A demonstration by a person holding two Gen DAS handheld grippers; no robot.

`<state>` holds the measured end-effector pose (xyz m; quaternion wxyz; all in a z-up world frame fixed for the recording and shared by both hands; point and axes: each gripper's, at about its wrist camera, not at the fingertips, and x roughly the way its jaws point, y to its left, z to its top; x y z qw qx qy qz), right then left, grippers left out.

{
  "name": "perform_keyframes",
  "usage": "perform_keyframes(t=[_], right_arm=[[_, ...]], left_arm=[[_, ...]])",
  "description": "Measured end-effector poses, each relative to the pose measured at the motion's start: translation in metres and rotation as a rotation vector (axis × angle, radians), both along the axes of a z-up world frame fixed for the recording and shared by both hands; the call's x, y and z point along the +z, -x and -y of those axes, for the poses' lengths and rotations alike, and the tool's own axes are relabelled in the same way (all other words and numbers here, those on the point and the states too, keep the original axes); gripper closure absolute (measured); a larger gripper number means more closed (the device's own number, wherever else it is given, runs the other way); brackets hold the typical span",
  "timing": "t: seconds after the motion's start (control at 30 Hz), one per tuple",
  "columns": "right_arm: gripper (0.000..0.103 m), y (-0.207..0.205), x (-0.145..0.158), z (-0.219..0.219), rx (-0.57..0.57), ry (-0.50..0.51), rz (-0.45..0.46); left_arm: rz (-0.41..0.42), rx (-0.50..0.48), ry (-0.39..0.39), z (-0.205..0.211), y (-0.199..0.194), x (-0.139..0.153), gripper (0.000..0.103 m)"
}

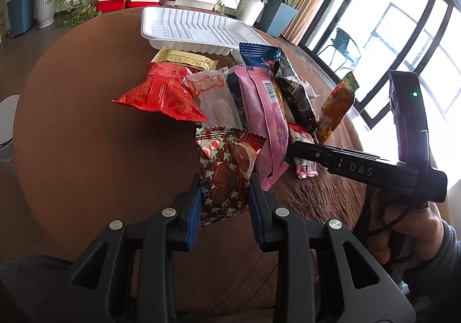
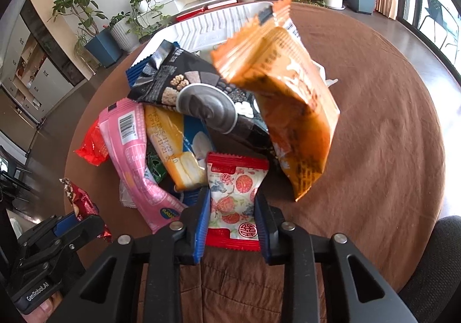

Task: Organize snacks
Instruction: 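Close the left tool on the chocolate wrapper while the right tool grasps the red-white candy packet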

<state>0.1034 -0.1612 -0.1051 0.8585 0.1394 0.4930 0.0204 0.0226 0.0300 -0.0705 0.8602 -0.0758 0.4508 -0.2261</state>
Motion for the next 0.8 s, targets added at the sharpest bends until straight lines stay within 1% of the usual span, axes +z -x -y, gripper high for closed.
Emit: perform_keyframes(t=[0.1, 0.27, 0.4, 0.57, 0.67, 0.8], right_arm=[[0.073, 0.004, 0.003, -0.001, -0.001, -0.002, 0.02], [0.073, 0.015, 0.009, 0.005, -0.003, -0.032, 0.034], [0.073, 0.025, 0.015, 0.009, 0.023, -0.065, 0.042], [0.073, 0.038, 0.031, 0.016, 0.059, -0.116, 0.072], [0.073, 0.044, 0.044, 0.027, 0.059, -0.131, 0.108], [0.073, 0.045, 0.059, 0.058, 0.006, -0.171, 0.143]], left_arm=[[-0.002, 0.0, 0.0, 0.001, 0.0, 0.0, 0.076], [-0.005, -0.004, 0.001, 0.002, 0.0, 0.0, 0.076], [-0.007, -0.008, 0.0, 0.005, 0.0, 0.001, 0.076], [-0.009, -0.002, 0.024, 0.0, -0.002, 0.006, 0.076], [-0.005, 0.012, 0.041, -0.007, -0.004, 0.014, 0.076], [0.007, 0.041, 0.079, -0.024, -0.01, 0.029, 0.076]])
